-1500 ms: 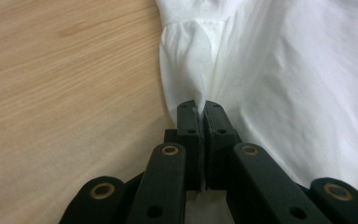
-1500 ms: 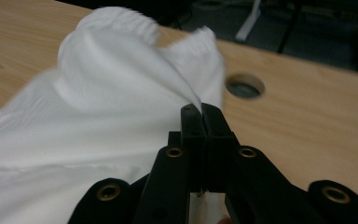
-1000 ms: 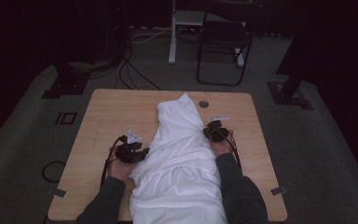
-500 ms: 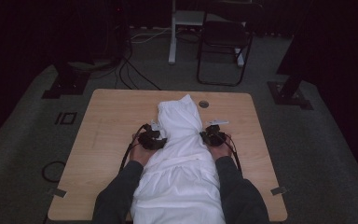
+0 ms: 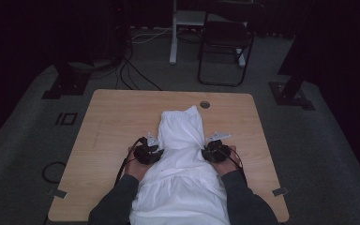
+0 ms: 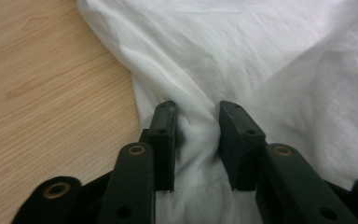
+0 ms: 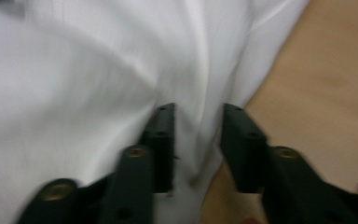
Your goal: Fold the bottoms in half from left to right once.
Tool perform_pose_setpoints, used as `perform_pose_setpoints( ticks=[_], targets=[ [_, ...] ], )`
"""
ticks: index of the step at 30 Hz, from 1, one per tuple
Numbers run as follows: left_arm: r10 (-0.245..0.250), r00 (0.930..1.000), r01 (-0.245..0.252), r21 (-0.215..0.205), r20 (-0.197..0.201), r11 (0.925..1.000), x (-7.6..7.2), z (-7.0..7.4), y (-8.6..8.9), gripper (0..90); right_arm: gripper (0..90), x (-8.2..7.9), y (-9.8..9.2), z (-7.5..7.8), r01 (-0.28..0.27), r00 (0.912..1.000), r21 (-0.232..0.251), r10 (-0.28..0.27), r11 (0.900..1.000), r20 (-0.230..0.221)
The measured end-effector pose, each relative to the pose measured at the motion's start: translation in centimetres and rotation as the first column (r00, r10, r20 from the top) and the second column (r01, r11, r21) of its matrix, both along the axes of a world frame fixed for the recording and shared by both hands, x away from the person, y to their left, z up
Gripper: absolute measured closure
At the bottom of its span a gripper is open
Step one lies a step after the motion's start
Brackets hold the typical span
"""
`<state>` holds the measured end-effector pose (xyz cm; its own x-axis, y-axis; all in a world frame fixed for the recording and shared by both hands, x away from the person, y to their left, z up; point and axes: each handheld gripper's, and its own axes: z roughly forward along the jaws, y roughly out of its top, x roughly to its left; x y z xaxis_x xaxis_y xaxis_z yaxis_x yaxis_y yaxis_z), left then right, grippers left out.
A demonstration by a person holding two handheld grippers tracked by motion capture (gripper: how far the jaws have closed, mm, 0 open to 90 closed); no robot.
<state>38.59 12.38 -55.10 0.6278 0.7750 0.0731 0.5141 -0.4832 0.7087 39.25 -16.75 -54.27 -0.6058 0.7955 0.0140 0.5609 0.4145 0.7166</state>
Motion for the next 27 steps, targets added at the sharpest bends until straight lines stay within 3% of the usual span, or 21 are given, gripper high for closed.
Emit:
perform_pose_setpoints(
  ticks=[4,7,10,14,15,17,18,19,20,21,22,23,24,27],
  targets=[
    [-0.002,1.0000,0.002,-0.002,0.000,1.0000,0.2,0.0,-0.1,64.9,56.0,2.1,-0.5,2.0,0.036,0.9985,0.070,-0.039,0.997,0.037],
    [-0.001,1.0000,0.001,-0.011,-0.001,0.9999,0.3,0.0,-0.1,63.1,55.3,4.9,0.1,2.8,0.043,0.9979,0.097,-0.047,0.994,0.043],
    [-0.003,1.0000,0.003,-0.019,-0.002,0.9998,0.4,-0.1,-0.1,61.4,49.7,7.6,1.1,2.8,0.040,0.9988,0.143,-0.044,0.989,0.023],
    [0.006,1.0000,-0.006,-0.029,-0.007,0.9996,0.5,-0.1,0.0,55.7,46.4,10.5,2.7,1.6,0.019,0.9991,0.141,-0.014,0.990,-0.039],
    [0.010,0.9999,-0.010,-0.036,-0.009,0.9993,0.5,-0.1,0.1,54.3,48.6,10.9,3.1,1.2,0.001,0.9987,0.130,0.005,0.992,-0.052],
    [0.016,0.9998,-0.017,-0.057,-0.015,0.9983,0.5,-0.3,0.2,52.5,72.8,11.3,3.8,0.7,-0.022,0.9976,0.075,0.027,0.997,-0.064],
    [0.016,0.9997,-0.017,-0.058,-0.018,0.9981,0.4,-0.3,0.3,52.0,80.5,11.1,4.1,0.9,-0.016,0.9995,0.023,0.017,1.000,-0.027],
    [0.018,0.9996,-0.020,-0.069,-0.021,0.9975,0.4,-0.3,0.3,51.7,86.0,10.9,4.2,1.2,-0.001,0.9999,0.002,0.001,1.000,0.016],
    [0.021,0.9995,-0.023,-0.075,-0.023,0.9970,0.3,-0.4,0.4,51.1,88.5,10.5,3.9,1.9,0.038,0.9950,-0.002,-0.038,0.999,0.093],
    [0.022,0.9995,-0.024,-0.087,-0.025,0.9960,0.2,-0.4,0.5,50.8,88.9,10.1,3.6,2.6,0.097,0.9811,0.019,-0.098,0.995,0.167],
    [0.020,0.9994,-0.023,-0.093,-0.028,0.9954,0.1,-0.5,0.5,50.6,88.9,10.0,2.9,3.3,0.154,0.9645,0.045,-0.160,0.987,0.210],
    [0.021,0.9994,-0.023,-0.091,-0.027,0.9956,0.0,-0.5,0.5,50.6,88.3,10.2,2.5,3.4,0.179,0.9601,0.060,-0.187,0.982,0.208],
    [0.021,0.9995,-0.023,-0.086,-0.024,0.9960,-0.1,-0.5,0.5,50.5,87.0,10.5,2.3,3.3,0.186,0.9637,0.052,-0.193,0.981,0.185],
    [0.022,0.9996,-0.023,-0.078,-0.018,0.9967,-0.5,-0.5,0.5,50.3,77.8,11.2,2.0,1.6,0.238,0.9635,0.001,-0.236,0.971,0.125]
  ],
)
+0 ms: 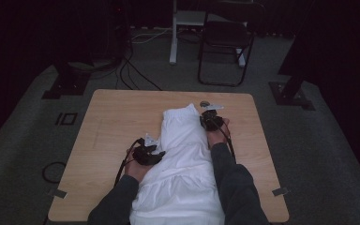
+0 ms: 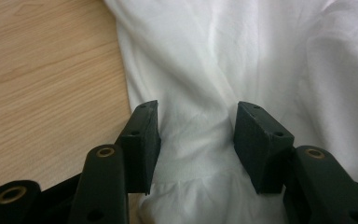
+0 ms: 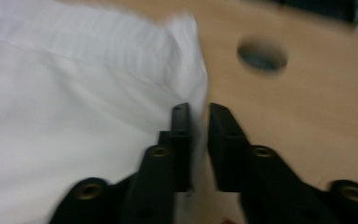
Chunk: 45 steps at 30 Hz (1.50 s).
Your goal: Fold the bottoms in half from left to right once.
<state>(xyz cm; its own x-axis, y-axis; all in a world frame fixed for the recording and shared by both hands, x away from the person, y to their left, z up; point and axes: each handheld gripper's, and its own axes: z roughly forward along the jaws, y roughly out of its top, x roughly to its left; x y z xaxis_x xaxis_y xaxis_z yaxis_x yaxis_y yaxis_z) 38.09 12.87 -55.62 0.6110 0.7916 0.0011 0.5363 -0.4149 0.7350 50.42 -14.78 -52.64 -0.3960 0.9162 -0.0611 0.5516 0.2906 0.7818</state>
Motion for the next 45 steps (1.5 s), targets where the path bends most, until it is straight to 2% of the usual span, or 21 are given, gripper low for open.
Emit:
perform_pose_setpoints(
  ticks=[1,3,5,7,9,11,14,17,20,22,25,26,28,33,37,41,45],
  targets=[
    [-0.001,1.0000,0.001,0.001,0.001,1.0000,-0.1,0.0,0.0,50.2,69.7,0.3,-0.4,-0.9,0.011,0.9988,0.025,-0.010,1.000,-0.048],
    [-0.003,1.0000,0.003,0.003,0.003,1.0000,-0.2,0.0,0.1,49.9,60.3,0.6,-0.9,-1.9,0.022,0.9931,0.077,-0.013,0.997,-0.116],
    [-0.002,1.0000,0.002,0.002,0.002,1.0000,-0.2,0.0,0.1,49.8,53.6,0.4,-1.4,-2.1,0.033,0.9940,0.116,-0.021,0.993,-0.107],
    [-0.003,1.0000,0.003,0.008,0.001,1.0000,-0.2,0.0,0.1,49.3,47.2,0.1,-1.9,-1.6,0.048,0.9959,0.166,-0.035,0.985,-0.083],
    [-0.002,1.0000,0.002,0.010,0.000,0.9999,-0.1,0.0,0.1,48.8,43.4,-0.1,-2.0,-1.2,0.012,0.9983,0.212,0.001,0.977,-0.058],
    [0.000,1.0000,0.000,0.008,0.000,1.0000,-0.1,0.0,0.1,48.2,37.9,-0.1,-1.7,-1.1,-0.027,0.9983,0.200,0.037,0.979,-0.046],
    [0.002,1.0000,-0.002,0.005,0.001,1.0000,0.0,0.0,0.1,47.3,32.7,0.2,-0.5,-1.9,-0.073,0.9930,0.132,0.084,0.989,-0.083],
    [-0.001,1.0000,0.001,0.000,0.001,1.0000,0.1,-0.1,0.2,47.1,32.4,0.4,0.2,-2.6,-0.068,0.9904,0.072,0.076,0.995,-0.115],
    [-0.001,1.0000,0.001,0.000,0.000,1.0000,0.1,-0.1,0.2,47.1,35.7,0.2,0.6,-2.9,-0.058,0.9914,0.041,0.063,0.997,-0.115],
    [-0.001,1.0000,0.001,0.001,-0.003,1.0000,0.1,-0.1,0.2,47.3,46.8,0.1,0.8,-2.7,-0.058,0.9909,0.039,0.063,0.998,-0.119],
    [-0.001,1.0000,0.001,0.009,-0.007,1.0000,-0.1,0.0,0.2,48.0,70.3,-0.6,1.1,-2.5,-0.080,0.9878,0.037,0.085,0.996,-0.131],
    [-0.002,1.0000,0.002,0.008,-0.007,1.0000,-0.2,0.0,0.2,48.1,75.7,-0.9,1.2,-2.4,-0.081,0.9866,0.040,0.086,0.996,-0.139],
    [-0.011,0.9999,0.012,0.007,-0.008,0.9999,-0.7,0.0,0.3,48.1,80.7,-1.6,1.2,-2.4,-0.077,0.9859,0.049,0.083,0.996,-0.145],
    [-0.038,0.9991,0.038,0.008,-0.017,0.9992,-2.1,0.0,0.5,48.2,83.0,-4.0,0.6,-2.8,-0.086,0.9860,0.093,0.098,0.992,-0.135],
    [-0.020,0.9998,0.020,0.012,-0.004,0.9997,-2.6,0.5,0.8,48.6,83.1,-4.6,0.2,-2.9,-0.090,0.9840,0.113,0.106,0.989,-0.143],
    [0.010,0.9994,-0.009,-0.026,0.034,0.9996,-1.7,2.3,1.4,47.3,83.2,-4.6,0.3,-2.8,-0.085,0.9845,0.103,0.100,0.991,-0.144],
    [0.031,0.9964,-0.026,-0.053,0.079,0.9982,-0.1,4.4,1.3,43.8,83.4,-4.6,0.3,-2.8,-0.082,0.9845,0.112,0.098,0.990,-0.145]
  ],
)
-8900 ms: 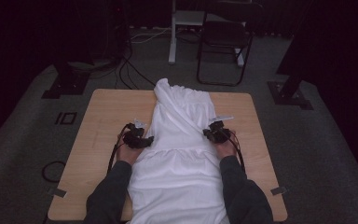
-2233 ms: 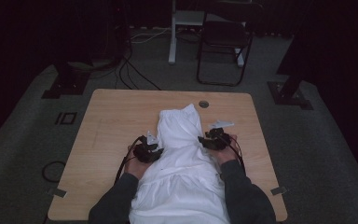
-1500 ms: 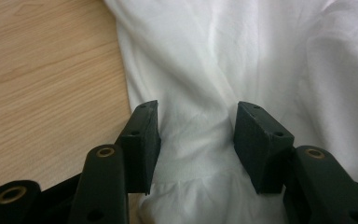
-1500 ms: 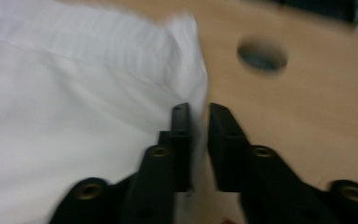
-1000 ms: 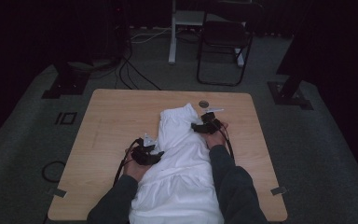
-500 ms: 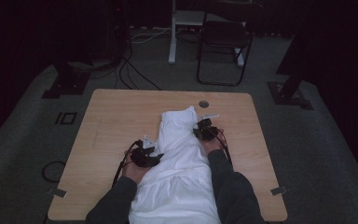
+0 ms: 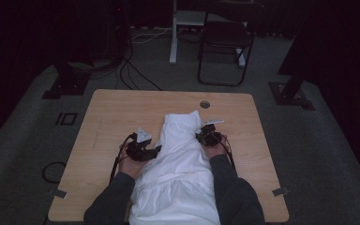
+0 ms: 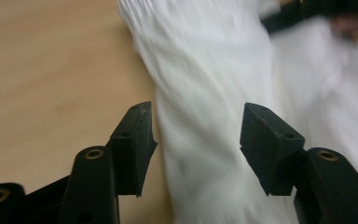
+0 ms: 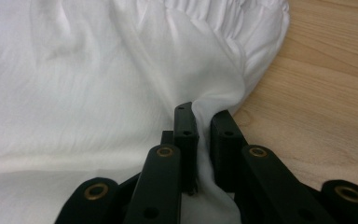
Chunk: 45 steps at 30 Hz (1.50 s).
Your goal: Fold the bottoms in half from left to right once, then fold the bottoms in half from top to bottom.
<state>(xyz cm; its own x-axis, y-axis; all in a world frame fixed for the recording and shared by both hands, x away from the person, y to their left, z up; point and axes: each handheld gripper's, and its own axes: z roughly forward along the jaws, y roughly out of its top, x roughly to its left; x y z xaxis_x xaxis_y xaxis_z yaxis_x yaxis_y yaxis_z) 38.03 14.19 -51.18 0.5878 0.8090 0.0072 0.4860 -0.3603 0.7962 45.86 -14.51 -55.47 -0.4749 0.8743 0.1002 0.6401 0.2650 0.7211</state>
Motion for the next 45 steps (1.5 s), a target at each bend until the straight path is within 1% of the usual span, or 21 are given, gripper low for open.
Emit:
perform_pose_setpoints(
  ticks=[2,4,6,7,8,10,12,15,18,22,26,29,31,33,34,35,36,37,39,42,45],
  targets=[
    [0.011,0.9999,-0.011,-0.017,-0.003,0.9998,1.3,0.5,-0.3,40.2,83.3,0.0,0.0,0.0,0.005,1.0000,0.004,-0.005,1.000,0.000],
    [0.023,0.9993,-0.024,-0.035,-0.030,0.9991,2.9,0.4,-0.9,36.3,83.3,0.0,0.0,0.0,0.006,1.0000,0.003,-0.006,1.000,-0.001],
    [0.028,0.9988,-0.029,-0.034,-0.041,0.9990,3.4,0.1,-1.1,31.2,83.4,0.0,0.0,0.0,0.004,1.0000,0.003,-0.004,1.000,-0.002],
    [0.050,0.9960,-0.051,-0.001,-0.073,0.9987,5.0,-1.0,-2.0,31.2,83.4,0.0,0.0,0.0,0.004,1.0000,0.004,-0.004,1.000,-0.003],
    [0.059,0.9943,-0.058,0.017,-0.089,0.9982,5.6,-1.6,-2.3,27.3,83.5,0.1,0.0,0.0,0.005,0.9999,0.010,-0.005,1.000,-0.009],
    [0.073,0.9884,-0.067,0.051,-0.133,0.9965,6.6,-2.7,-2.7,25.7,83.6,0.1,-0.1,0.0,0.006,0.9999,0.014,-0.006,1.000,-0.009],
    [0.079,0.9825,-0.070,0.061,-0.168,0.9957,7.2,-3.5,-2.7,25.7,83.6,0.2,-0.1,0.0,0.006,1.0000,0.016,-0.006,1.000,-0.008],
    [0.090,0.9827,-0.080,0.066,-0.162,0.9946,7.5,-3.7,-2.7,25.6,83.7,0.2,-0.2,0.0,0.007,0.9999,0.018,-0.007,1.000,-0.008],
    [0.097,0.9842,-0.083,0.095,-0.148,0.9920,7.6,-3.7,-2.7,25.5,83.6,0.3,-0.1,0.0,0.011,0.9999,0.014,-0.010,1.000,-0.009],
    [0.096,0.9853,-0.083,0.096,-0.141,0.9920,7.9,-3.8,-2.7,24.9,81.1,0.3,0.0,0.1,0.017,0.9998,0.011,-0.017,1.000,-0.013],
    [0.078,0.9871,-0.065,0.096,-0.139,0.9932,8.3,-3.8,-2.9,25.0,64.2,0.8,0.3,0.3,0.045,0.9988,-0.024,-0.045,0.999,-0.018],
    [0.055,0.9886,-0.040,0.105,-0.140,0.9937,8.6,-3.8,-3.1,25.9,53.0,1.1,0.6,0.5,0.038,0.9987,-0.024,-0.039,0.999,-0.033],
    [0.022,0.9895,-0.007,0.102,-0.143,0.9947,8.6,-3.6,-3.4,31.9,49.7,1.0,1.1,0.6,0.026,0.9990,-0.057,-0.028,0.998,-0.035],
    [-0.011,0.9882,0.026,0.101,-0.153,0.9946,8.6,-3.4,-3.7,45.2,46.7,1.0,1.5,0.6,0.033,0.9989,-0.090,-0.036,0.995,-0.029],
    [-0.026,0.9861,0.042,0.100,-0.164,0.9941,8.6,-3.3,-3.8,51.7,46.7,1.1,1.6,0.6,0.045,0.9983,-0.090,-0.048,0.995,-0.032],
    [-0.039,0.9837,0.058,0.104,-0.176,0.9929,8.7,-3.2,-4.0,58.0,48.8,1.1,1.6,0.6,0.054,0.9977,-0.091,-0.058,0.994,-0.036],
    [-0.056,0.9808,0.077,0.107,-0.187,0.9912,8.8,-3.1,-4.1,63.9,57.1,1.2,1.6,0.7,0.052,0.9978,-0.093,-0.056,0.994,-0.034],
    [-0.067,0.9793,0.088,0.106,-0.191,0.9904,8.8,-3.0,-4.3,69.9,65.6,1.2,1.6,0.8,0.035,0.9985,-0.082,-0.038,0.996,-0.040],
    [-0.077,0.9806,0.103,0.136,-0.180,0.9853,8.7,-2.9,-4.6,79.8,81.2,1.4,1.4,0.9,0.015,0.9981,-0.066,-0.019,0.998,-0.059],
    [-0.050,0.9864,0.075,0.158,-0.157,0.9846,8.9,-2.5,-4.6,84.6,85.1,2.1,0.6,0.9,0.028,0.9952,-0.002,-0.028,1.000,-0.094],
    [-0.033,0.9915,0.051,0.143,-0.125,0.9884,9.4,-1.2,-4.0,85.3,85.4,2.9,-0.7,1.3,0.049,0.9956,0.072,-0.043,0.996,-0.084]
  ],
)
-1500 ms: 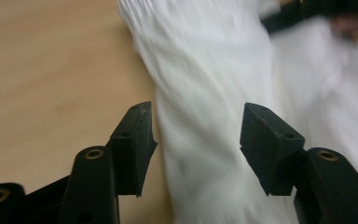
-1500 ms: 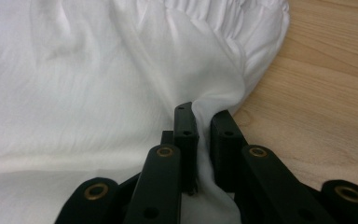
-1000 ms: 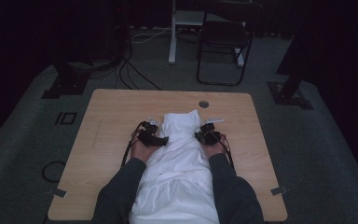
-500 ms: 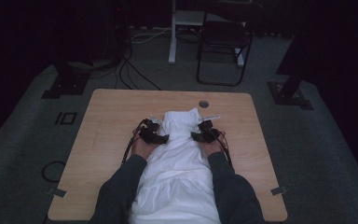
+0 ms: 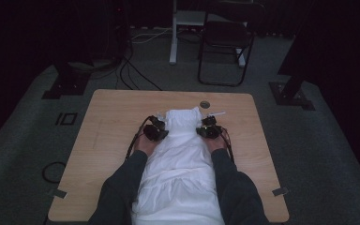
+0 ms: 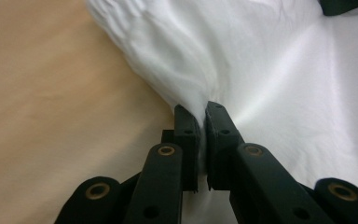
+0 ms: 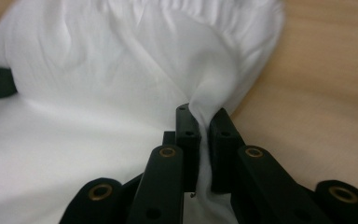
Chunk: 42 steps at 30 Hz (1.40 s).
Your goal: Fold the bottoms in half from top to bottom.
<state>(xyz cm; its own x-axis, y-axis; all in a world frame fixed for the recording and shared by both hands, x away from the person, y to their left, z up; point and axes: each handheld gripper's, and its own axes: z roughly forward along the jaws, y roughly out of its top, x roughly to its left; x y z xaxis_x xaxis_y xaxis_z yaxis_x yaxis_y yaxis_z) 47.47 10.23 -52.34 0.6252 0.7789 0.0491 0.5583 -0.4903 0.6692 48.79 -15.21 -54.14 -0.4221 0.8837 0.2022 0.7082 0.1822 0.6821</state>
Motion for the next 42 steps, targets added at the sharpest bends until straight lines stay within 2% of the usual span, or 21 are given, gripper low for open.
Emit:
perform_pose_setpoints(
  ticks=[2,5,7,10,12,13,14,15,18,20,23,24,25,30,34,38,40,42],
  targets=[
    [0.006,0.9993,-0.006,-0.013,0.037,0.9999,0.5,1.7,0.0,85.4,85.5,0.6,-0.7,0.8,0.007,0.9998,0.054,-0.008,0.999,0.019],
    [0.014,0.9941,-0.012,-0.018,0.108,0.9998,1.1,4.8,-0.4,85.4,85.4,1.2,-1.1,2.7,0.008,0.9968,0.071,-0.013,0.997,0.079],
    [0.022,0.9882,-0.017,-0.029,0.152,0.9994,1.5,6.9,-0.5,85.5,85.4,1.6,-1.5,4.4,0.011,0.9912,0.098,-0.024,0.995,0.131],
    [0.035,0.9752,-0.021,-0.064,0.218,0.9977,2.0,10.2,-0.3,85.5,85.2,1.9,-2.1,7.4,0.001,0.9724,0.140,-0.033,0.990,0.231],
    [0.040,0.9658,-0.017,-0.093,0.256,0.9955,2.1,12.0,-0.2,85.4,85.1,1.9,-2.4,9.4,-0.011,0.9528,0.157,-0.037,0.988,0.301],
    [0.033,0.9629,-0.010,-0.088,0.268,0.9960,2.1,12.6,-0.2,85.4,85.2,1.8,-2.4,10.2,-0.013,0.9462,0.153,-0.037,0.988,0.321],
    [0.034,0.9586,-0.006,-0.101,0.283,0.9948,2.0,13.0,-0.2,85.4,85.2,1.8,-2.4,10.8,-0.016,0.9411,0.142,-0.033,0.990,0.337],
    [0.028,0.9585,0.001,-0.099,0.284,0.9951,2.0,13.2,-0.1,85.4,85.2,1.8,-2.4,11.3,-0.020,0.9402,0.131,-0.026,0.991,0.340],
    [0.016,0.9592,0.012,-0.096,0.282,0.9953,1.6,12.9,0.0,85.4,85.2,1.3,-2.4,11.6,-0.033,0.9399,0.110,-0.007,0.993,0.341],
    [-0.002,0.9628,0.026,-0.085,0.270,0.9960,1.0,12.4,0.0,85.3,85.2,0.8,-2.4,11.3,-0.043,0.9419,0.092,0.010,0.995,0.336],
    [-0.034,0.9630,0.058,-0.081,0.267,0.9950,-0.1,11.7,0.1,85.1,85.1,-0.2,-2.5,10.4,-0.064,0.9481,0.062,0.041,0.996,0.315],
    [-0.043,0.9640,0.065,-0.076,0.263,0.9950,-0.6,11.5,0.1,85.1,85.2,-0.6,-2.6,10.1,-0.071,0.9495,0.056,0.051,0.996,0.310],
    [-0.052,0.9612,0.074,-0.071,0.271,0.9948,-1.1,11.2,0.1,85.1,85.1,-1.1,-2.6,9.8,-0.079,0.9505,0.048,0.060,0.996,0.305],
    [-0.103,0.9586,0.125,-0.068,0.266,0.9898,-4.6,9.5,0.4,84.9,85.1,-3.9,-3.0,7.9,-0.115,0.9593,0.057,0.096,0.992,0.266],
    [-0.136,0.9633,0.154,-0.064,0.232,0.9859,-7.4,7.3,1.0,84.6,85.0,-6.4,-3.3,5.9,-0.155,0.9678,0.099,0.131,0.983,0.215],
    [-0.160,0.9716,0.172,-0.055,0.174,0.9836,-9.8,4.5,1.7,84.3,84.9,-8.7,-3.1,3.8,-0.192,0.9685,0.077,0.177,0.978,0.176],
    [-0.165,0.9773,0.173,-0.050,0.133,0.9836,-10.5,3.1,2.0,83.9,84.8,-9.5,-2.9,2.9,-0.210,0.9675,0.068,0.198,0.975,0.158],
    [-0.174,0.9798,0.178,-0.033,0.098,0.9835,-11.1,1.9,2.2,83.8,84.5,-10.1,-2.6,2.1,-0.223,0.9672,0.049,0.215,0.974,0.136]
  ],
)
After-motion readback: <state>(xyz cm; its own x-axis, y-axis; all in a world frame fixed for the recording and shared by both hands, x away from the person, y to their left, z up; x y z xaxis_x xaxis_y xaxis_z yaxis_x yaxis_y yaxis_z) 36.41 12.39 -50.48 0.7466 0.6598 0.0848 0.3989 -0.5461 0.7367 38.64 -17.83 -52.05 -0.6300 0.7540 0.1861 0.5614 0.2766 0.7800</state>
